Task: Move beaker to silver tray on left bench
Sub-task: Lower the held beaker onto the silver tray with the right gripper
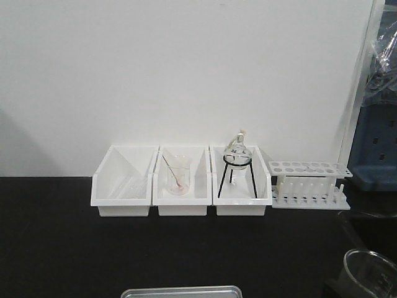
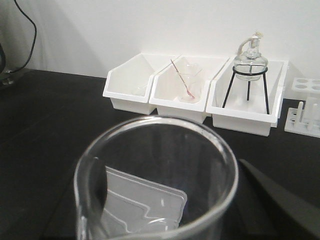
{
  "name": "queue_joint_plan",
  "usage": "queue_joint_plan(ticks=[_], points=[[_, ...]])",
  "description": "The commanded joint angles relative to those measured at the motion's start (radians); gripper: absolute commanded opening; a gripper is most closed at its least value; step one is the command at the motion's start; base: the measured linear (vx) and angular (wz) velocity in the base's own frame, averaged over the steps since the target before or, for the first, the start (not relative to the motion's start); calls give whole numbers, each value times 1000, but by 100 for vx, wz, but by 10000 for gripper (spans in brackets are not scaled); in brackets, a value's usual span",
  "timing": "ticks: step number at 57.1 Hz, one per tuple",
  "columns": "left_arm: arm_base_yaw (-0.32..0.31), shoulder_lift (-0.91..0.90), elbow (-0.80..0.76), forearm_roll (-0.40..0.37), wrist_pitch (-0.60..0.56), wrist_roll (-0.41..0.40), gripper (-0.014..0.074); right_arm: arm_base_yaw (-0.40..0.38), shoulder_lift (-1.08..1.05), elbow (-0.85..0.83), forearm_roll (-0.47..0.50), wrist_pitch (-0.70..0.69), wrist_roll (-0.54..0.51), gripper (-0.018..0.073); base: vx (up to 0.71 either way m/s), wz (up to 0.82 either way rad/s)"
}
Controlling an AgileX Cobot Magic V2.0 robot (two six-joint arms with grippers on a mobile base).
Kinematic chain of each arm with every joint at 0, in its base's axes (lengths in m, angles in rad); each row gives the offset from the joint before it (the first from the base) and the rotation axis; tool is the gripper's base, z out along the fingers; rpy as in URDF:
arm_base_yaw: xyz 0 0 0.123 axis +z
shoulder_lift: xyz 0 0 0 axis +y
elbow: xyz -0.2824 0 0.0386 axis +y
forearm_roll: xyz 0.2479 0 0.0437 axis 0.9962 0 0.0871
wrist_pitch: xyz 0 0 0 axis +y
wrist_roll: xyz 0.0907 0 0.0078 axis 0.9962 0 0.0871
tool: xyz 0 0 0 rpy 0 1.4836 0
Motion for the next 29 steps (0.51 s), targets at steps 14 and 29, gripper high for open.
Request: queue_joint_plan(ticks=[14, 29], points=[[-6, -16, 28, -3, -78, -6, 1, -5, 369, -97, -19, 20, -112, -4, 0, 0], [-6, -16, 28, -3, -78, -6, 1, -5, 720, -321, 174, -293, -481, -4, 0, 0]])
